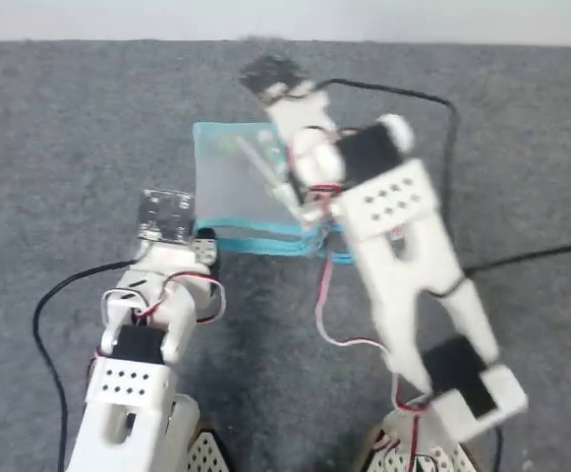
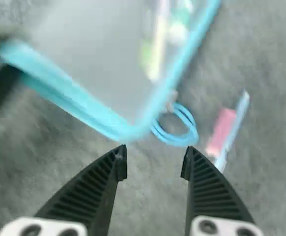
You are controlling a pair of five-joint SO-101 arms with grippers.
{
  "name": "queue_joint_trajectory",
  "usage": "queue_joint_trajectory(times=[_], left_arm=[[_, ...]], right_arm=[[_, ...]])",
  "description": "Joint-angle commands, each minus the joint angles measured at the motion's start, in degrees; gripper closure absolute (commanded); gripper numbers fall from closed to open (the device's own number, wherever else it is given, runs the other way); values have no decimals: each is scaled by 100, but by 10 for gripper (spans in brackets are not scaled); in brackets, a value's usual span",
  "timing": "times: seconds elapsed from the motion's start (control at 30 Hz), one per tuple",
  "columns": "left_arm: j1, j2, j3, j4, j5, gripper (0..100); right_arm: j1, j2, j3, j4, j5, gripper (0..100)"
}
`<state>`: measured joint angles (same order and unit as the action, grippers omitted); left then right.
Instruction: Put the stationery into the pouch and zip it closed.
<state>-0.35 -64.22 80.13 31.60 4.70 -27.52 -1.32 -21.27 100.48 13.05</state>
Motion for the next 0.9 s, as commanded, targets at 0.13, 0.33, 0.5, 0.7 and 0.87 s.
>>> queue_joint_trajectory(times=[0.13,0.33,0.5,0.7,0.87], left_arm=[[-229,26,-66,-290,-26,987],[-202,35,-4,-299,-26,987],[-202,35,4,-299,-26,987],[-202,35,31,-290,-35,987],[-202,35,31,-299,-35,987]], right_arm=[[1420,-1569,3235,-927,1002,833],[2651,-2176,5591,-2290,1837,834],[3081,-2193,6374,-3029,2382,893],[2949,-2185,6549,-3503,2391,908],[2668,-1956,6418,-3758,2374,907]])
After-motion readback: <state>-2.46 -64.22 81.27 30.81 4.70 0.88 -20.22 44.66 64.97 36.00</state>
